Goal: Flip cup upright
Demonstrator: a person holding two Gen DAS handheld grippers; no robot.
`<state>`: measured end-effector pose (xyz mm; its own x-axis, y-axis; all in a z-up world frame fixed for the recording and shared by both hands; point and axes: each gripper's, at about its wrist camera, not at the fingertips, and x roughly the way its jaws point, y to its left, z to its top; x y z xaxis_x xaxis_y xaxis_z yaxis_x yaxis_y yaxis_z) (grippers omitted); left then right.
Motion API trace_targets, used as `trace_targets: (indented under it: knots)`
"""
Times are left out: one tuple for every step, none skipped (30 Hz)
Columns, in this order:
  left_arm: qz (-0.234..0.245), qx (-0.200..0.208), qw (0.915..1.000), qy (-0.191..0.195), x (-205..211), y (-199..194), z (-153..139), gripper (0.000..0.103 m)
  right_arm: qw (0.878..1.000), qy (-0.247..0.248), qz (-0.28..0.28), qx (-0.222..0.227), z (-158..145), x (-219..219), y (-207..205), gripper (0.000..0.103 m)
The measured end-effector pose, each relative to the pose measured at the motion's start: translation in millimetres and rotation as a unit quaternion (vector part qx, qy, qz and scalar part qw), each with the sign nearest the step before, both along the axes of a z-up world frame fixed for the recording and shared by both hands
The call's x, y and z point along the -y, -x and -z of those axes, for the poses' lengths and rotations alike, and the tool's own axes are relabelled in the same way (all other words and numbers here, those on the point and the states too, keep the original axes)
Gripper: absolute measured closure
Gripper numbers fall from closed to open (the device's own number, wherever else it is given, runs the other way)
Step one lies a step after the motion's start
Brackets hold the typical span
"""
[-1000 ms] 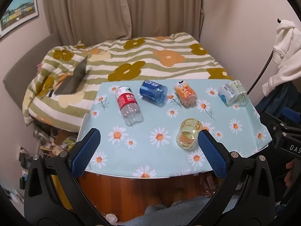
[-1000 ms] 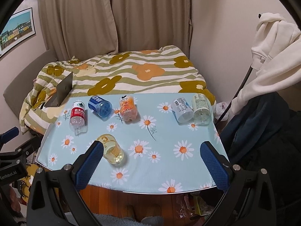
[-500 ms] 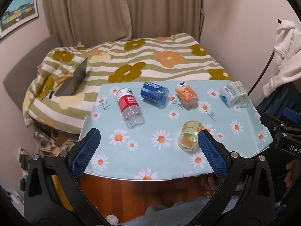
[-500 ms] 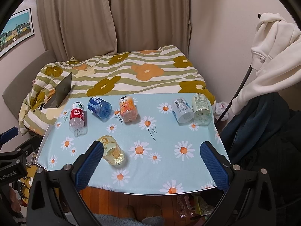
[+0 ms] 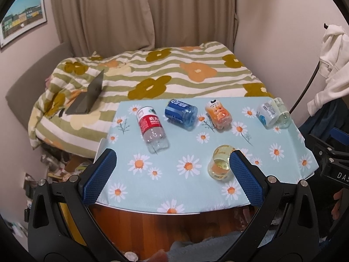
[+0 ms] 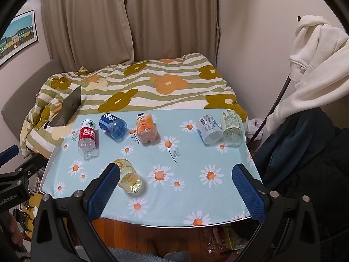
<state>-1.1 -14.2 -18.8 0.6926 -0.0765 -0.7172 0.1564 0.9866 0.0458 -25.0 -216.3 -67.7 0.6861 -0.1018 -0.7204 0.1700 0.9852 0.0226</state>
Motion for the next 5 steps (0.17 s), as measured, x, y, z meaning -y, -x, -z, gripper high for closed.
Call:
trace_targets:
  knots:
    - [0.000, 0.000, 1.0000, -0.001, 0.1, -0.3, -0.1, 0.000, 1.000, 0.000, 0.000, 0.000, -0.1, 0.2, -0.2, 0.001]
    - [0.000, 0.001, 1.0000, -0.002, 0.2, -0.1, 0.0, 0.000, 1.000, 0.000, 0.000, 0.000, 0.0, 0.1, 0.0, 0.001]
    - [0.001, 0.002, 1.0000, -0.003, 0.5, -0.5, -0.2, 0.000, 1.000, 0.000, 0.000, 0.000, 0.1, 0.0, 0.1, 0.001]
    - [0.001, 0.002, 1.0000, -0.003, 0.4, -1.1, -0.5, 0.000, 1.000, 0.000, 0.000, 0.000, 0.1, 0.3, -0.2, 0.001]
    - [0.002, 0.002, 1.0000, -0.002, 0.3, -1.9, -0.9, 0.000, 1.000, 0.000, 0.000, 0.000, 0.1, 1.6, -1.8, 0.001]
